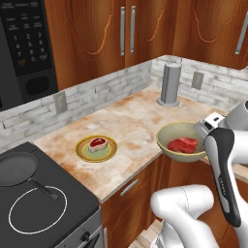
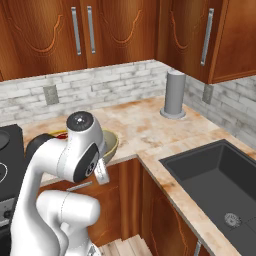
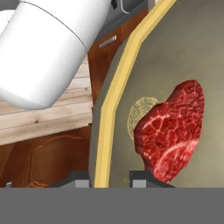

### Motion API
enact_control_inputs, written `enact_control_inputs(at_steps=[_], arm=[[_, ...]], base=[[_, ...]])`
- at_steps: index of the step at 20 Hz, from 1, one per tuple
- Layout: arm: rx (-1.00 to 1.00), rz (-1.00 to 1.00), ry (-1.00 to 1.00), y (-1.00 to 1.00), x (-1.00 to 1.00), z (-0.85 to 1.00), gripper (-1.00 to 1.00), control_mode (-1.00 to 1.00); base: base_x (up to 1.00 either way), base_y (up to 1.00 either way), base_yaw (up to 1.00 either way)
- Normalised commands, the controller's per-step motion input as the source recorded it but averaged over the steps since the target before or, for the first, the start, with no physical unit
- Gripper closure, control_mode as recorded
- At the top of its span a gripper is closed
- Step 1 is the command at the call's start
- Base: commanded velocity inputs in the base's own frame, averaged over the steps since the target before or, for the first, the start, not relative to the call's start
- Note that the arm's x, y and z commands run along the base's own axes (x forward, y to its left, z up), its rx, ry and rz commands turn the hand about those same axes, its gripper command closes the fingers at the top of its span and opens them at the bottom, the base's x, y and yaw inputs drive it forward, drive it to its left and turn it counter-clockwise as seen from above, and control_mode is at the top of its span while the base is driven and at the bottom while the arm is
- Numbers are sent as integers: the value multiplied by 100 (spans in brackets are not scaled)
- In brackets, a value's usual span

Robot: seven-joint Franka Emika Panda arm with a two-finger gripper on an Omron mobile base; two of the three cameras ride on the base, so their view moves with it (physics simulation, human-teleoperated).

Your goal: Place one of the steaks on the plate and the other in the bowl. Then place the bowl in the fridge.

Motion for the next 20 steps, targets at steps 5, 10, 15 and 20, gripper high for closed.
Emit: enact_control_inputs(at_steps=[5, 10, 15, 20], arm=[[0, 0, 0, 0, -6, 0, 100, -100], [0, 0, 0, 0, 0, 0, 100, 100], [0, 0, 0, 0, 0, 0, 100, 100], [0, 0, 0, 0, 0, 0, 100, 100]], base=[[0, 0, 0], [-71, 0, -2], [-100, 0, -18], [-80, 0, -56]])
